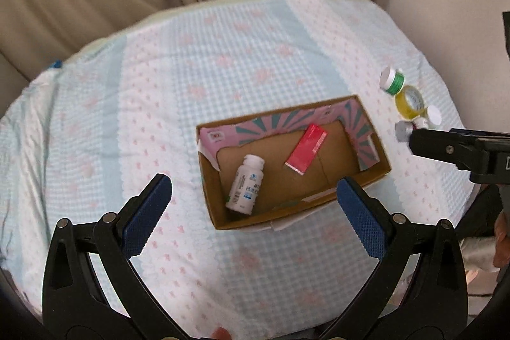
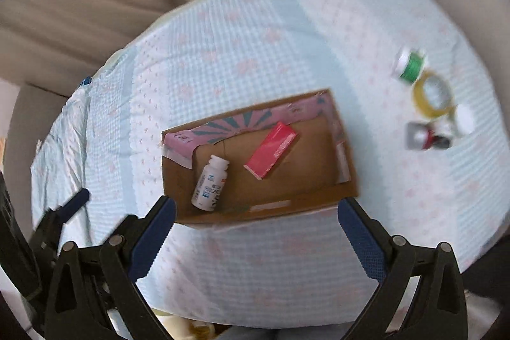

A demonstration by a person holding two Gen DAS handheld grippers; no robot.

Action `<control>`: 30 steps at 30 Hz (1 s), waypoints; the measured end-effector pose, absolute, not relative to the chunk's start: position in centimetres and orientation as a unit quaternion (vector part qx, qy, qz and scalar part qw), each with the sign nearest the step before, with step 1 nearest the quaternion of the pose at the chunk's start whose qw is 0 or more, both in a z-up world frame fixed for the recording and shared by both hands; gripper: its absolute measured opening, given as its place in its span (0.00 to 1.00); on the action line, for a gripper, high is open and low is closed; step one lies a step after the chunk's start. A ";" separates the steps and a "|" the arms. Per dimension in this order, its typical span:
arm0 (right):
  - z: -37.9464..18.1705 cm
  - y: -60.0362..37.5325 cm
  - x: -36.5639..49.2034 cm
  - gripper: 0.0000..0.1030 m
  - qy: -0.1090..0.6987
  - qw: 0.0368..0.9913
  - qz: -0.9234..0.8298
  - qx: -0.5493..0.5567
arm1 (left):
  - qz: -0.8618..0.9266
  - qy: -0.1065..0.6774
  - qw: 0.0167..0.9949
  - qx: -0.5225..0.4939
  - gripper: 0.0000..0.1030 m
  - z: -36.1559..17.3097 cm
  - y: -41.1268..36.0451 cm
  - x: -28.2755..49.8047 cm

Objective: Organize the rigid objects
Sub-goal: 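Move both tools over to the remaining jars beside the tape roll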

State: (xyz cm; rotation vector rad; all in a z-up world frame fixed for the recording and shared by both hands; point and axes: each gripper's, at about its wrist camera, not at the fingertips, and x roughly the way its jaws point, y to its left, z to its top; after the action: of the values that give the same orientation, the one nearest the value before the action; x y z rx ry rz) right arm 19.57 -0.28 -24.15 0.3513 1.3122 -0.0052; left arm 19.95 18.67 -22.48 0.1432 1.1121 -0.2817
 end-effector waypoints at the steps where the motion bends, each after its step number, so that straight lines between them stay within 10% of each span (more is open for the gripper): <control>1: -23.3 -0.7 18.9 0.98 0.602 0.783 -0.005 0.153 | -0.132 0.521 0.841 0.064 1.00 -21.6 18.4 19.4; 30: -19.0 -32.8 11.7 0.98 0.494 0.868 0.009 0.040 | -0.110 0.503 0.857 -0.029 1.00 -20.0 -10.9 12.7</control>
State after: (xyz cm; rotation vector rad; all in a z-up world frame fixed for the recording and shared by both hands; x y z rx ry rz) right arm 11.72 -32.75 -19.00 0.0847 1.0341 0.0188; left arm 12.74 -10.88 -20.01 -0.0612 1.0564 -0.2319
